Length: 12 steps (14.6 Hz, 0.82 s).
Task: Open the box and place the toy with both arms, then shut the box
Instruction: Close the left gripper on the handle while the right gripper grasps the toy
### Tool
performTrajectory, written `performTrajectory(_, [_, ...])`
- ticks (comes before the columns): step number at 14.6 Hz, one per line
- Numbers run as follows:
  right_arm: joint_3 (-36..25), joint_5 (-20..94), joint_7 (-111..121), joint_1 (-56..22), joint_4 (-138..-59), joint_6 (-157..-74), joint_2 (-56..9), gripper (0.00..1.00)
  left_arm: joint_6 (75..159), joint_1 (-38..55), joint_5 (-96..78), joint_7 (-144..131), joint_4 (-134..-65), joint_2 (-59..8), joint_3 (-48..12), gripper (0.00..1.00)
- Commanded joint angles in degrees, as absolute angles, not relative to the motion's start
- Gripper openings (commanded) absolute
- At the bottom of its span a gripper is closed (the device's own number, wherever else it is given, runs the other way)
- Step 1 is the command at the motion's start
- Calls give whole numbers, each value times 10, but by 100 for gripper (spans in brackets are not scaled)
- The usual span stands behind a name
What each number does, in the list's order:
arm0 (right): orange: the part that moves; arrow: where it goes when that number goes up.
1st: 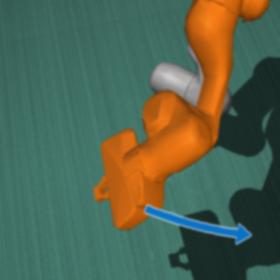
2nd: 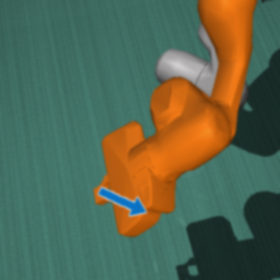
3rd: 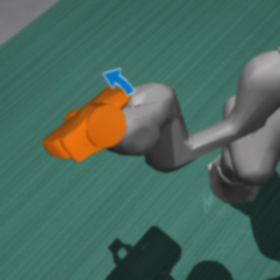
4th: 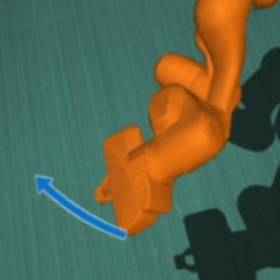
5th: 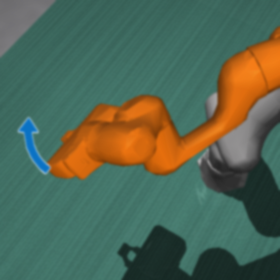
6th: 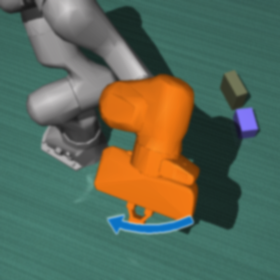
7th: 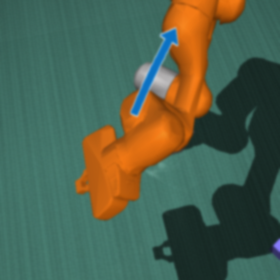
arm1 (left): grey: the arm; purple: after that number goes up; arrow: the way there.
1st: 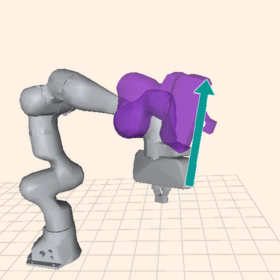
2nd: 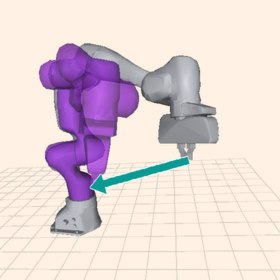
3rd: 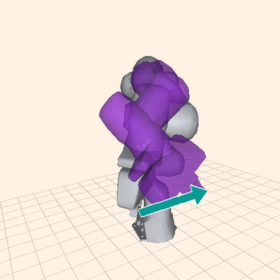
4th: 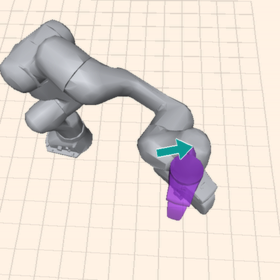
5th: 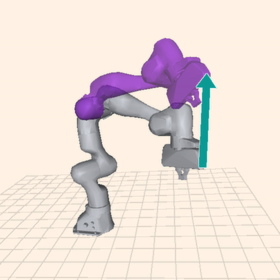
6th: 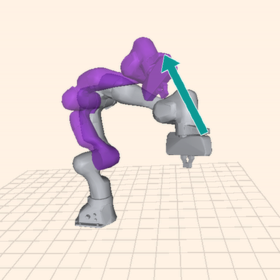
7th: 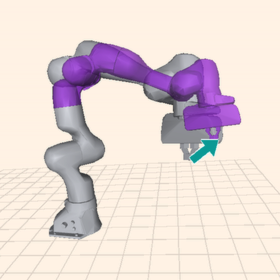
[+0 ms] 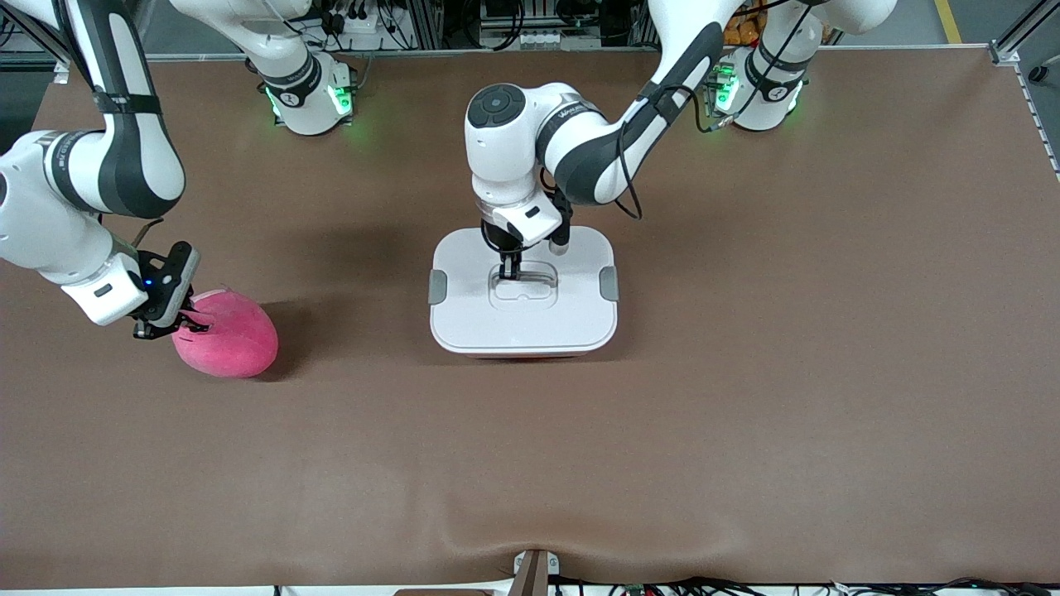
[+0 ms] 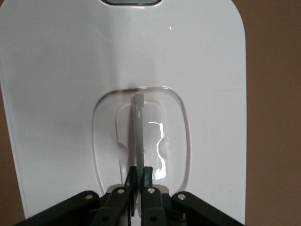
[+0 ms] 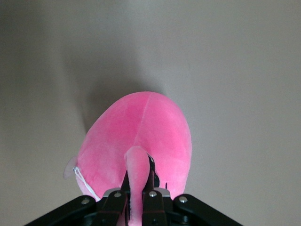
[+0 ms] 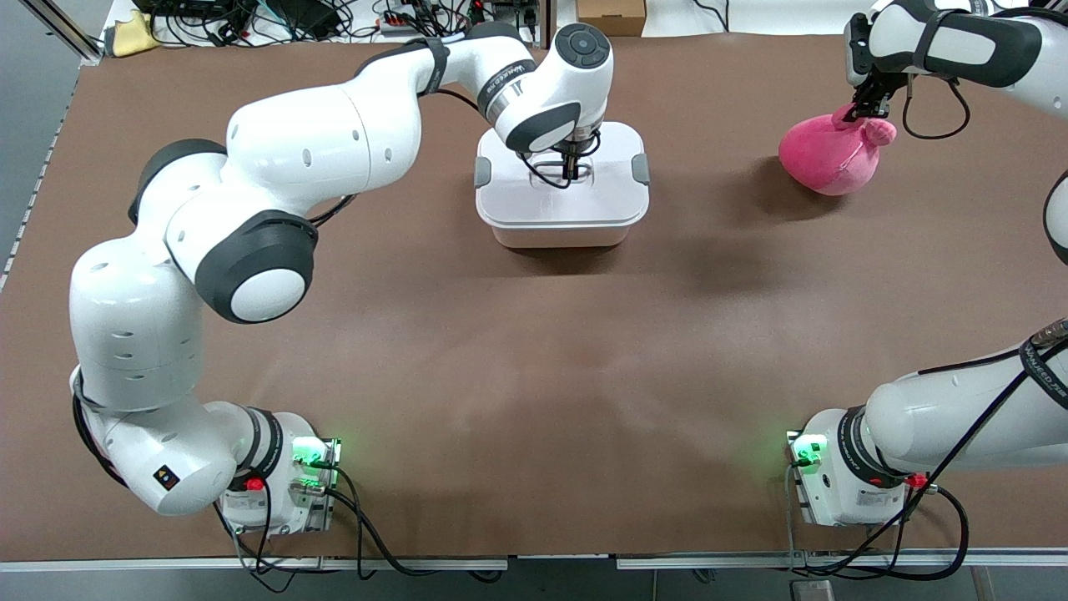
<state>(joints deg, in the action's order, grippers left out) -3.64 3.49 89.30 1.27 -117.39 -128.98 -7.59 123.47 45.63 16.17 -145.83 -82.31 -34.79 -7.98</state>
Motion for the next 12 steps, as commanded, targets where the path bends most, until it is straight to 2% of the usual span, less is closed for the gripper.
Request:
performTrajectory(1, [-31,45,891,21,-1172,-1280,-67,0,1230,461,167,-1447,-817,-355,-78,0])
performTrajectory(12, [-31,52,891,21,-1171,-1271,-65,0,1230,461,153,-1445,-814,-338,-78,0])
